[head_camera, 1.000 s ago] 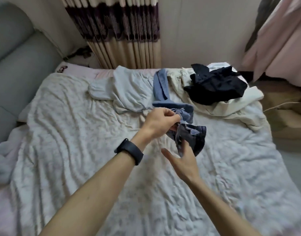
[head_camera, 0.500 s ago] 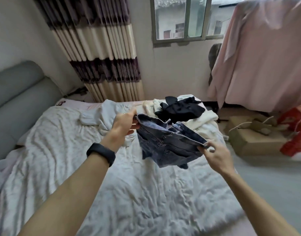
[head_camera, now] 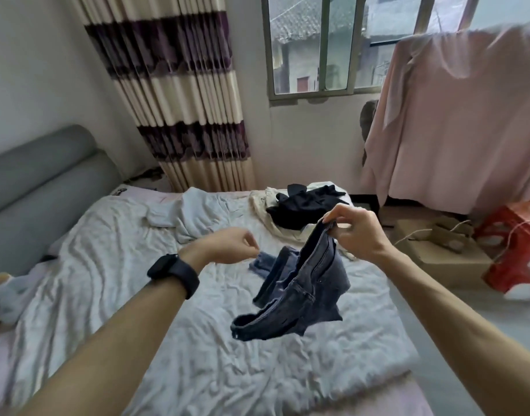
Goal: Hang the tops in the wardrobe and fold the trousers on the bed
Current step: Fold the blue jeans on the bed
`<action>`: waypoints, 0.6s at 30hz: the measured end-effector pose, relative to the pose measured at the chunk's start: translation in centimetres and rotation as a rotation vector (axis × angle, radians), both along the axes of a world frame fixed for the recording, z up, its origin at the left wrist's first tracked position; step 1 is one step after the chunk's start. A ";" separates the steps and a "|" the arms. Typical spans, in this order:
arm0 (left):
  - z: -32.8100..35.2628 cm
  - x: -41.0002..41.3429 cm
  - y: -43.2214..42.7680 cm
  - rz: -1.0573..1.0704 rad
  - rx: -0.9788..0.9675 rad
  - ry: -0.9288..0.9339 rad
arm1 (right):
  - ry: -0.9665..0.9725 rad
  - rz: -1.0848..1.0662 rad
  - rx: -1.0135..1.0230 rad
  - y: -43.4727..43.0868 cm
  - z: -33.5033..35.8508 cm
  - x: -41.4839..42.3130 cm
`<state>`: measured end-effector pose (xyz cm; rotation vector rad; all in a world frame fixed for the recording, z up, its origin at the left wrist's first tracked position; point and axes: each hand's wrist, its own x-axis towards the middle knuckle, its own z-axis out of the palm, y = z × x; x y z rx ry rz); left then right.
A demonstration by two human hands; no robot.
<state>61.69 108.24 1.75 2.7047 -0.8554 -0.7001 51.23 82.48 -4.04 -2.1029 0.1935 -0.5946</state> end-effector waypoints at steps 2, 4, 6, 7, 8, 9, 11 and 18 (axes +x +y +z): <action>0.5 -0.2 -2.8 0.078 -0.335 -0.018 | -0.052 0.098 0.112 0.9 1.9 -0.6; 0.9 -0.8 -5.3 0.045 -0.520 0.017 | -0.086 0.190 0.246 1.3 3.8 -1.6; 0.9 -1.7 -7.1 -0.065 -0.568 0.110 | -0.099 0.274 0.340 1.4 5.1 -2.1; 1.1 -2.3 -8.0 -0.105 -0.589 0.182 | -0.098 0.290 0.356 1.3 6.1 -2.7; 1.3 -2.7 -8.7 -0.123 -0.616 0.248 | -0.093 0.301 0.365 1.2 6.9 -3.0; 1.7 -3.1 -9.2 -0.132 -0.640 0.285 | -0.091 0.296 0.350 0.8 7.6 -3.2; 2.8 -3.3 -10.1 -0.150 -0.643 0.278 | -0.085 0.251 0.247 -0.8 8.7 -3.6; 3.3 -2.7 -10.7 -0.153 -0.566 0.209 | 0.051 0.224 0.354 -3.1 8.0 -5.2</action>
